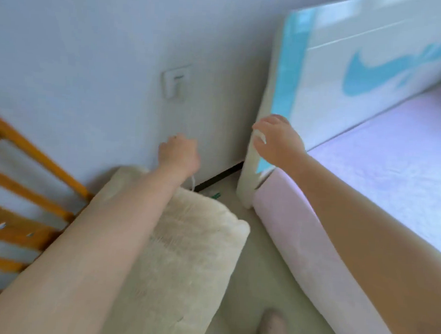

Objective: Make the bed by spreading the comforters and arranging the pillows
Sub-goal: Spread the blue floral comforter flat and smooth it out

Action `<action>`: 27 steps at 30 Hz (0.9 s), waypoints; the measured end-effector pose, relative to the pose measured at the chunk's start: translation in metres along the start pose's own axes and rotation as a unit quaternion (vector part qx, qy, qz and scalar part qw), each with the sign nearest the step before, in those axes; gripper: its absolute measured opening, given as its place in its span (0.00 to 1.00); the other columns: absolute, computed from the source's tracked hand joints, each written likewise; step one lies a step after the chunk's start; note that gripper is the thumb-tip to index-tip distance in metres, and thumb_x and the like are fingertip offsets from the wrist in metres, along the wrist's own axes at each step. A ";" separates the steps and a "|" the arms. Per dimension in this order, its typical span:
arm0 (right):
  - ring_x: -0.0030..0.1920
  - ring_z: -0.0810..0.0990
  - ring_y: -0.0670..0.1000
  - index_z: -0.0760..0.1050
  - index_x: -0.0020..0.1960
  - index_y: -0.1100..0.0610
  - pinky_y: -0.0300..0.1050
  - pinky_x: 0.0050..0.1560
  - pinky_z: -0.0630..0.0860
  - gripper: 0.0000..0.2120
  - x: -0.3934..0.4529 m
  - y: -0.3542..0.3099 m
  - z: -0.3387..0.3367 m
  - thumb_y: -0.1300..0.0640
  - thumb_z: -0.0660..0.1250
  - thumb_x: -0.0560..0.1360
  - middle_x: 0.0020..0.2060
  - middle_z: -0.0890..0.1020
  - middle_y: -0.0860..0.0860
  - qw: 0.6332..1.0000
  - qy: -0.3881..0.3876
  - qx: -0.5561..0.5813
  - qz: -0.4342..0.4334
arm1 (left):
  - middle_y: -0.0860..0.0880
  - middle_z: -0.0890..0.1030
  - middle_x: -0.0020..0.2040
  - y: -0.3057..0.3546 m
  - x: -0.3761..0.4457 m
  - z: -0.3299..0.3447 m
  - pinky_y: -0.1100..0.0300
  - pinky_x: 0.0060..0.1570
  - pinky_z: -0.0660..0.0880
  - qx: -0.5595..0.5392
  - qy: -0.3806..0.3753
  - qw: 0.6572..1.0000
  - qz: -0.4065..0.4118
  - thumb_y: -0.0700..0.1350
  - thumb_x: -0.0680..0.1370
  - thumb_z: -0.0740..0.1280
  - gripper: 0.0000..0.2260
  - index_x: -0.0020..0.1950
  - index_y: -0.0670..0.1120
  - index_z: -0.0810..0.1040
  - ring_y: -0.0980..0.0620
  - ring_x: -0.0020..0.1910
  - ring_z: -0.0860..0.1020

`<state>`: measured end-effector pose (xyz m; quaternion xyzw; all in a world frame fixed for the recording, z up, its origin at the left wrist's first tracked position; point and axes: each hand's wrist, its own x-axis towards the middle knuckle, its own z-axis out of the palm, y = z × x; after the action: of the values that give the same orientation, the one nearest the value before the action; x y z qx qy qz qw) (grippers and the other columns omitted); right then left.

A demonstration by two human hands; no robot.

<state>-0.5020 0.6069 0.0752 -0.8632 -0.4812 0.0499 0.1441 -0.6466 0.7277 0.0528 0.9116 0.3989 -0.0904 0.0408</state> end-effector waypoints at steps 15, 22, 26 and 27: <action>0.67 0.68 0.56 0.73 0.64 0.60 0.50 0.62 0.70 0.17 -0.184 0.342 -0.208 0.61 0.60 0.76 0.62 0.77 0.58 0.959 0.184 -0.042 0.212 | 0.41 0.74 0.63 0.449 -0.030 -0.102 0.53 0.56 0.70 -0.067 0.085 0.955 0.278 0.45 0.78 0.58 0.17 0.65 0.42 0.71 0.42 0.63 0.72; 0.67 0.69 0.58 0.73 0.64 0.60 0.50 0.65 0.68 0.17 -0.269 0.461 -0.252 0.61 0.60 0.76 0.62 0.77 0.58 0.922 0.203 -0.037 0.327 | 0.41 0.75 0.64 0.607 -0.056 -0.117 0.53 0.57 0.71 -0.047 0.081 0.913 0.397 0.46 0.78 0.58 0.17 0.66 0.43 0.72 0.41 0.63 0.72; 0.65 0.70 0.58 0.73 0.64 0.60 0.48 0.65 0.66 0.18 -0.308 0.518 -0.277 0.58 0.58 0.76 0.62 0.77 0.59 0.894 0.195 -0.037 0.401 | 0.42 0.74 0.66 0.689 -0.061 -0.125 0.53 0.59 0.71 -0.034 0.061 0.885 0.460 0.46 0.78 0.58 0.17 0.66 0.44 0.72 0.41 0.64 0.72; 0.64 0.72 0.59 0.74 0.62 0.61 0.48 0.64 0.67 0.20 -0.316 0.527 -0.282 0.55 0.56 0.75 0.61 0.78 0.60 0.887 0.199 -0.031 0.415 | 0.42 0.74 0.66 0.704 -0.062 -0.127 0.53 0.60 0.71 -0.028 0.058 0.880 0.471 0.46 0.78 0.58 0.18 0.66 0.44 0.72 0.42 0.64 0.72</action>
<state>-0.1764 0.0221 0.1707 -0.9800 -0.0413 -0.0823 0.1761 -0.1543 0.2242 0.1909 0.9940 -0.0738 0.0034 0.0806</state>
